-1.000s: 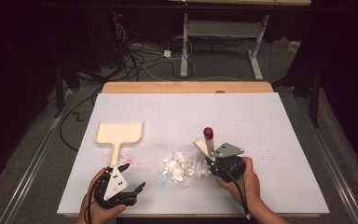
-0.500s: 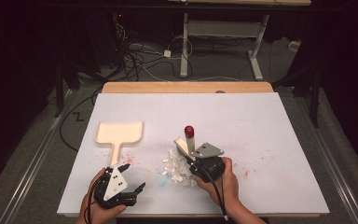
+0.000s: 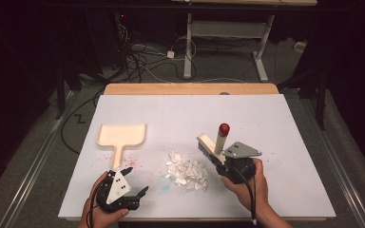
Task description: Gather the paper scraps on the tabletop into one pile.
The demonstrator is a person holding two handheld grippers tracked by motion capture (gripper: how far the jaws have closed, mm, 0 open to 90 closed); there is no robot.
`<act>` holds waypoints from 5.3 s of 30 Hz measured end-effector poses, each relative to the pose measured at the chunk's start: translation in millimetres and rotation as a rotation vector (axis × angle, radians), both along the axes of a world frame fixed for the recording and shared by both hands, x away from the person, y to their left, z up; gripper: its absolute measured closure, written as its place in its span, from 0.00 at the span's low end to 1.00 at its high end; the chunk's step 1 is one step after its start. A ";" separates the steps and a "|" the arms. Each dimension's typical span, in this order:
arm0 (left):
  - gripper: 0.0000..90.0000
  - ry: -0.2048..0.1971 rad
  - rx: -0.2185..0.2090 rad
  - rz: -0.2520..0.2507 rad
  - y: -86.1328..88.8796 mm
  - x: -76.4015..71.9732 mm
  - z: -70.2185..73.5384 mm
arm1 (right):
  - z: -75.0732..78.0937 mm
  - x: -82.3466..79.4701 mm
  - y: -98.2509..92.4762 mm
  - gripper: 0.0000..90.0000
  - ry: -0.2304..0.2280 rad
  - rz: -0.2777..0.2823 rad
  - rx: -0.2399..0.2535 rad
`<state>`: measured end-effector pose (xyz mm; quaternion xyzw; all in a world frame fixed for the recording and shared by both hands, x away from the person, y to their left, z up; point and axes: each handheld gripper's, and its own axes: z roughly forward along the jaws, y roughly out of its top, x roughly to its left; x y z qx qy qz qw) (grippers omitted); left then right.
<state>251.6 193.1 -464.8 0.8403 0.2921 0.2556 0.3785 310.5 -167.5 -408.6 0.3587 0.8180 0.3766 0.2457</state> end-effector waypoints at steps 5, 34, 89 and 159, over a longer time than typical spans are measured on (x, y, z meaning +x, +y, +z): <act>0.22 -0.006 -0.002 0.000 0.2 -1.1 0.6 | -5.9 -12.0 -16.7 0.76 0.060 0.035 -0.042; 0.22 0.003 0.010 -0.003 -1.3 -0.5 -0.8 | 23.1 -26.9 -31.6 0.76 0.059 0.213 0.066; 0.22 -0.002 0.011 0.014 -0.7 0.7 -1.1 | 26.8 -21.8 -2.1 0.76 0.046 0.560 0.060; 0.23 0.023 -0.004 0.021 5.2 0.7 -4.3 | -29.5 104.6 54.2 0.75 -0.048 0.785 -0.080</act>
